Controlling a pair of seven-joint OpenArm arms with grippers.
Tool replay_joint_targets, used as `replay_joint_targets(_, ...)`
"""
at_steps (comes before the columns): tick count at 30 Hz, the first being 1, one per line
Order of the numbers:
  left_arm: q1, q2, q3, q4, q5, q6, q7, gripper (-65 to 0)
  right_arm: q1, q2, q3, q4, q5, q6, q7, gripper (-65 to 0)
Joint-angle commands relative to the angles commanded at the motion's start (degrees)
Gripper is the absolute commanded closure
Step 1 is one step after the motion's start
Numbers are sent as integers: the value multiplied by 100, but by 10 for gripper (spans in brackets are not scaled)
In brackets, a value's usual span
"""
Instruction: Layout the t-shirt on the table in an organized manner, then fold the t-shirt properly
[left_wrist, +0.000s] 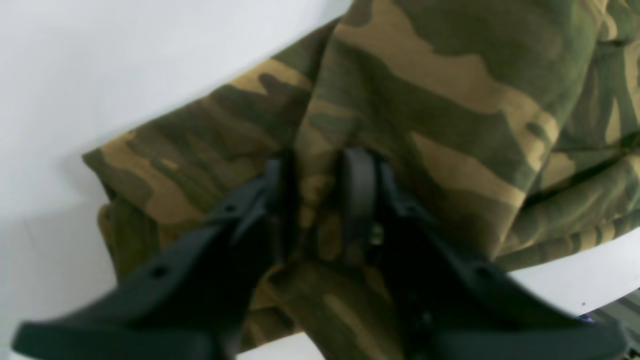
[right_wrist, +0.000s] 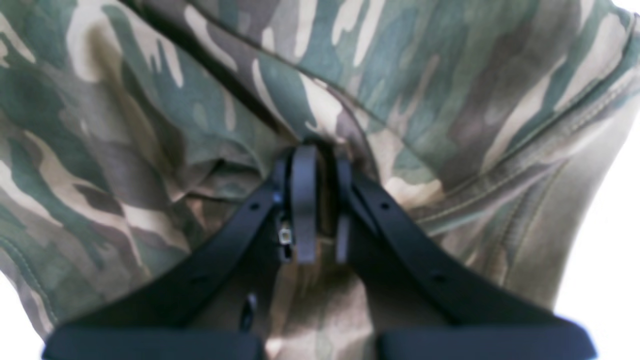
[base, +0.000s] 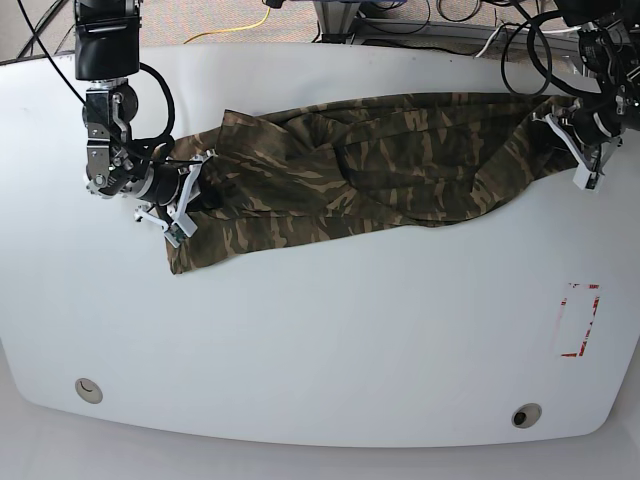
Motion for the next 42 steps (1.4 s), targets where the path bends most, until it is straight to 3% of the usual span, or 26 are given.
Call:
replay_joint_targets(5, 9, -9, -44, 193, -9, 0, 0, -114, 0, 0, 0, 0, 0, 0, 0, -48)
replay_joint_targets(15, 18, -18, -466, 1538, -18, 0, 0, -114, 0, 0, 0, 0, 0, 0, 0, -48)
replay_joint_targets(25, 18, -237, -448, 1530, 9, 0, 26, -121, 0, 26, 0, 0, 0, 0, 0, -48)
replay_joint_targets(27, 0, -246, -440, 1407, 9, 0, 26, -143, 0, 26, 0, 9, 0, 0, 0, -48)
replay_joint_targets(34, -492, -220, -202, 721, 9, 0, 26, -349, 0, 9, 0, 9, 0, 0, 0, -48)
replay_joint_targets(42, -1398, -211, 440, -202, 0, 0, 18, -354, 0, -9, -9, 9, 0, 0, 0, -48)
